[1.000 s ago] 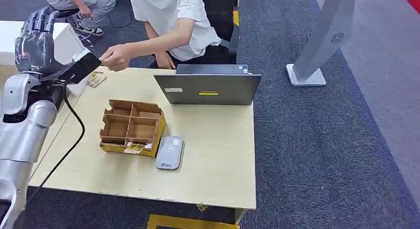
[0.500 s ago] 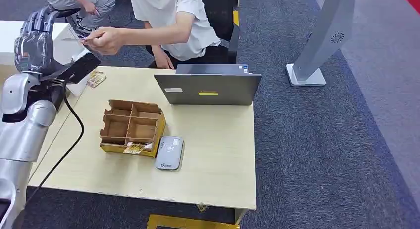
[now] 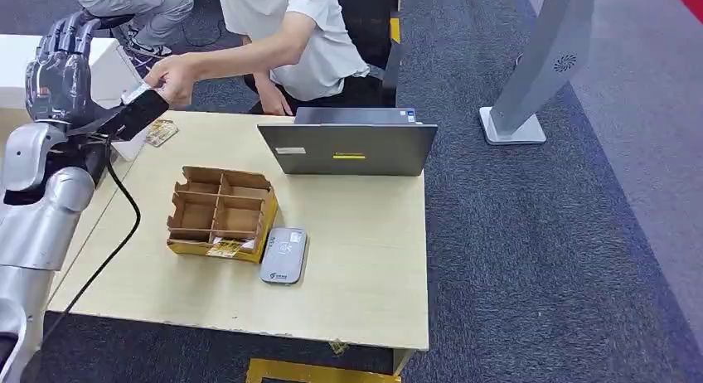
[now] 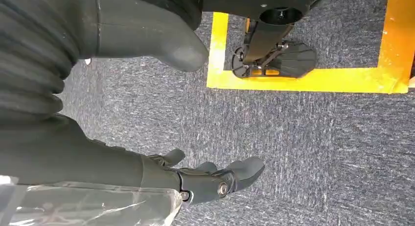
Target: Pass the card to the sensor for recognition and then transmit it.
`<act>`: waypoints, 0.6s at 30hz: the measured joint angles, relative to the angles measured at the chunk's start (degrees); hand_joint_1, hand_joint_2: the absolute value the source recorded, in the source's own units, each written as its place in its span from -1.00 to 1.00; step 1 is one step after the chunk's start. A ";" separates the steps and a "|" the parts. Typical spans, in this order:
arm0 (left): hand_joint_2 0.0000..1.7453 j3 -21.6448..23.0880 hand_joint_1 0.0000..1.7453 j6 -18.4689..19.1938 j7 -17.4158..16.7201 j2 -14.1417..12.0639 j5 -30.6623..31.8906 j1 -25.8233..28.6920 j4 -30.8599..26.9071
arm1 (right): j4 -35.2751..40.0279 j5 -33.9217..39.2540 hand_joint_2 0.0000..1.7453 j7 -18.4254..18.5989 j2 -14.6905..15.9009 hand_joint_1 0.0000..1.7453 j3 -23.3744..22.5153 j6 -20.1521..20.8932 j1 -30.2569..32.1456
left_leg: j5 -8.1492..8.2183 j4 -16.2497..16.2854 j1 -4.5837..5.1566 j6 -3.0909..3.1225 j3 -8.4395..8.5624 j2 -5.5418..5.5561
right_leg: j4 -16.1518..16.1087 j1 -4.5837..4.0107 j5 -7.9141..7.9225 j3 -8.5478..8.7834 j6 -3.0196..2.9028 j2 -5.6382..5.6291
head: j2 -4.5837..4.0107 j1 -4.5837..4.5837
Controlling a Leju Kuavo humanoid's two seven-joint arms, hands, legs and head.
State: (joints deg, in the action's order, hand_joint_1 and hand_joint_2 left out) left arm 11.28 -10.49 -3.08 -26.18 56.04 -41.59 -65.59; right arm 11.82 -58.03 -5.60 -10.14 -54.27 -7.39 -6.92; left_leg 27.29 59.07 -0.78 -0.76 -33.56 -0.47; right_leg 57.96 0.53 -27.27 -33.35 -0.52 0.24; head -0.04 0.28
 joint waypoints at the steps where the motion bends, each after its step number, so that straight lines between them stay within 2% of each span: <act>1: 1.00 0.00 -0.98 0.00 0.00 0.00 0.00 0.00 0.00 | 0.00 0.00 1.00 0.00 0.00 -1.00 0.00 0.02 0.00 | 0.00 0.00 0.00 0.00 0.00 0.00 | 0.00 0.00 0.00 0.00 0.00 0.00 | 0.00 0.00; 2: 1.00 0.00 -0.98 0.00 0.00 0.00 0.00 0.00 0.02 | 0.00 0.00 1.00 0.00 0.00 -1.00 0.00 0.02 0.00 | 0.00 0.00 0.00 0.00 0.00 0.00 | 0.00 0.00 0.00 0.00 0.00 0.00 | 0.00 0.00; 3: 1.00 0.00 -0.52 0.64 -0.26 0.00 0.19 -0.01 0.02 | 0.00 -0.02 1.00 0.02 0.00 -1.00 0.00 0.00 0.01 | 0.00 0.00 0.00 0.00 0.01 0.00 | -0.01 0.00 0.00 -0.02 0.00 0.00 | 0.00 0.02; 4: 1.00 0.02 1.00 2.70 -1.01 0.11 1.01 -0.21 0.07 | 0.00 -0.11 1.00 0.22 0.00 -1.00 0.00 0.00 0.00 | 0.00 0.01 0.00 0.00 0.02 0.01 | -0.02 0.00 0.00 -0.06 0.00 0.01 | 0.00 0.00; 5: 1.00 0.11 1.00 4.96 -2.05 0.63 2.39 -0.72 0.95 | 0.00 -0.15 1.00 0.41 0.02 -1.00 0.00 0.04 0.01 | 0.00 0.01 0.01 0.00 0.00 0.03 | -0.02 0.00 0.00 -0.04 0.00 0.05 | 0.00 0.04; 8: 1.00 0.83 1.00 3.76 -2.69 3.38 4.28 -2.20 6.37 | 0.00 -0.20 1.00 0.42 0.02 -1.00 0.07 0.26 -0.01 | -0.03 0.01 0.00 -0.03 0.00 0.10 | -0.02 0.01 0.02 0.00 0.00 0.12 | 0.00 -0.02; 11: 1.00 1.77 1.00 3.08 -2.36 4.68 3.92 -3.06 9.96 | 0.00 -0.22 1.00 0.44 0.04 -1.00 0.07 0.24 0.11 | -0.04 0.02 0.00 -0.04 0.00 0.05 | -0.02 0.01 0.08 -0.02 -0.01 0.08 | 0.00 -0.02; 18: 1.00 2.56 1.00 3.30 -2.36 6.23 2.67 -4.18 12.24 | 0.00 -0.61 1.00 0.46 0.04 -1.00 0.09 0.20 0.17 | -0.03 0.02 0.00 -0.04 -0.01 0.01 | -0.02 0.01 0.08 -0.06 -0.01 0.01 | 0.00 -0.04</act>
State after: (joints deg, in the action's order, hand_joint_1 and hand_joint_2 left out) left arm 13.84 -7.19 -5.44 -19.95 58.71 -45.77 -53.35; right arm 11.82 -58.64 -5.14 -10.10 -54.18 -7.19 -6.76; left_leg 27.25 59.10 -0.78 -0.80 -33.57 -0.46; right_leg 57.94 0.53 -27.19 -33.41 -0.53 0.25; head -0.04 0.24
